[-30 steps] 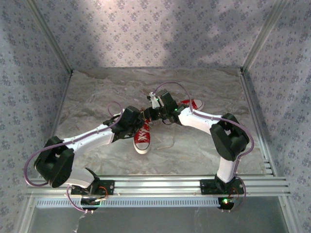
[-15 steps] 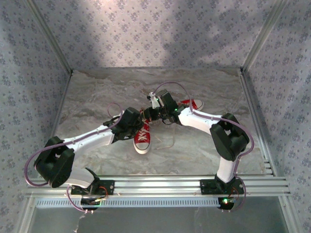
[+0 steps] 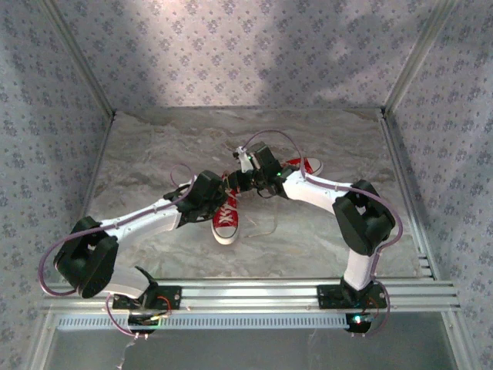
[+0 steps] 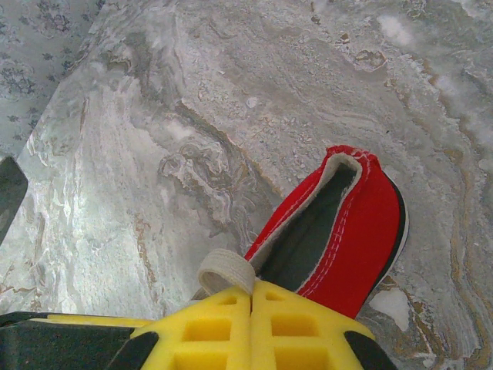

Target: Tie the shoes

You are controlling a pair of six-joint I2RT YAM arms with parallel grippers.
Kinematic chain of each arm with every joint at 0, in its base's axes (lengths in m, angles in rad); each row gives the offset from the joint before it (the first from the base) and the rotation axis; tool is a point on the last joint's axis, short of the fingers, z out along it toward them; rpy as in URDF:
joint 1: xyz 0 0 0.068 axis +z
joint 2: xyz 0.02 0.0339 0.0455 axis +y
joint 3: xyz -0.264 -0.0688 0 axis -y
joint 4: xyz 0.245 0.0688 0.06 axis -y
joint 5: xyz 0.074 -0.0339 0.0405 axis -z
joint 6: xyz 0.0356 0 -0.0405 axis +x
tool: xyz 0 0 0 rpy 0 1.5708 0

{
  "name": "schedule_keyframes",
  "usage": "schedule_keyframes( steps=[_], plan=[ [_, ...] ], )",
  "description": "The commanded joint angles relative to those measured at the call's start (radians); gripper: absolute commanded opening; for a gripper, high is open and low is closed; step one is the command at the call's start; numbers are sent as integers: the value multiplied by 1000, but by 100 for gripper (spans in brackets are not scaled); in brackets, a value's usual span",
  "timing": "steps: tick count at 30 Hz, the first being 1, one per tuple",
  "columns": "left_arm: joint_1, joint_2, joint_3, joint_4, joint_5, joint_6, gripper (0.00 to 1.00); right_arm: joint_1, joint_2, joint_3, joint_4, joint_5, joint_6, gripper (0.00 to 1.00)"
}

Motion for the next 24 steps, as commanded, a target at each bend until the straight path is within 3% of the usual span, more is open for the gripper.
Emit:
schedule_keyframes(
  steps=[1, 9, 15, 24],
  plan=[
    [0, -42, 24, -21, -10, -10, 37, 7, -8, -6, 4, 10, -11, 0],
    [-12, -96, 10, -41, -38, -38, 39, 6, -8, -6, 5, 12, -9, 0],
    [-11, -62, 20, -11, -16, -34, 33, 6, -5, -6, 4, 13, -9, 0],
    [-8, -12, 42, 7, 10, -29, 33, 4, -12, -39, -2, 15, -13, 0]
  ],
)
